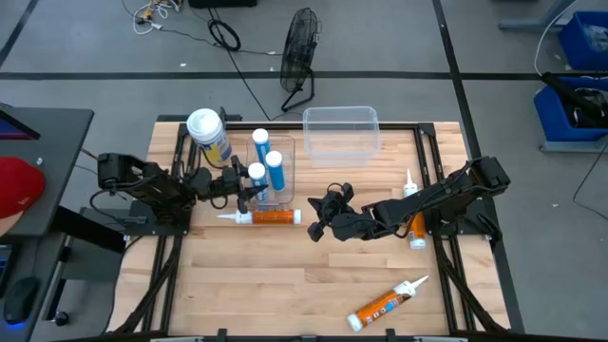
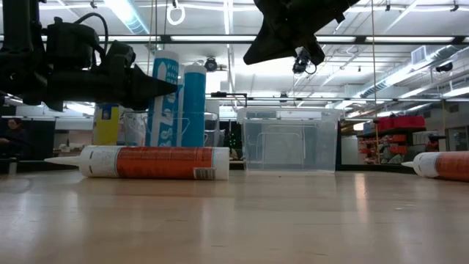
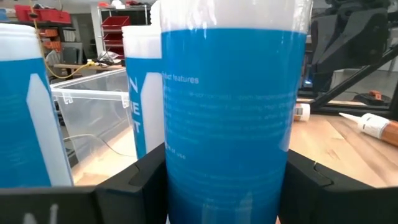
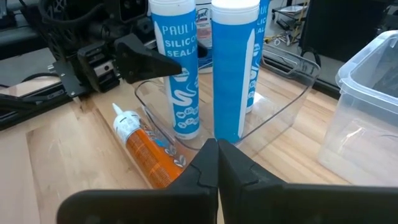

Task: Pick & place silicon tubes, Sealant and Lysol wipes
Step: Put the blue sealant into the left transparent bin

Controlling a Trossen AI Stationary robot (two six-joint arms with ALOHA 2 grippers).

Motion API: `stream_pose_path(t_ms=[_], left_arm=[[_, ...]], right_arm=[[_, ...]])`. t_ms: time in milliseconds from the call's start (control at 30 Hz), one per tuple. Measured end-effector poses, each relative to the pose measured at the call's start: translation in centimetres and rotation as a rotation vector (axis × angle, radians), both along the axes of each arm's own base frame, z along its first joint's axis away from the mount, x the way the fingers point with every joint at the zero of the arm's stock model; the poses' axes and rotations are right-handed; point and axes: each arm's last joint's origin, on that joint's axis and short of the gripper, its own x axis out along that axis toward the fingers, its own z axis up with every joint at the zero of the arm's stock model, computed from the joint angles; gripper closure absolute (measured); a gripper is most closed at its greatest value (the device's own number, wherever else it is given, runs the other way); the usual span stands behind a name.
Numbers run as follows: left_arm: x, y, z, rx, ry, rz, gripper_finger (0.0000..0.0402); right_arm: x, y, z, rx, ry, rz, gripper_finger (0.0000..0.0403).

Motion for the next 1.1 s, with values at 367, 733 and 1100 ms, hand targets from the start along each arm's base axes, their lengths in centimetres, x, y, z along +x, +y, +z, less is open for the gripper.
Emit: stream_pose_path(t_ms=[367, 733, 1100], left_arm=[[0.0, 0.0, 0.0, -0.02, -0.007, 0.018, 0.0185], [0.1, 0.1, -0.3, -0.023, 0.005, 0.023, 0.0185], [1.0, 0.0, -1.1, -0.025, 0.026, 0.005, 0.0185]], right_arm=[[0.0, 0.0, 0.0, -0.006, 0.003, 0.002, 0.0403], [0.0, 0.0, 0.0, -0.005, 0.002, 0.002, 0.0403], [0.0, 0.0, 0.0, -0.003, 0.007, 0.007, 0.0403]])
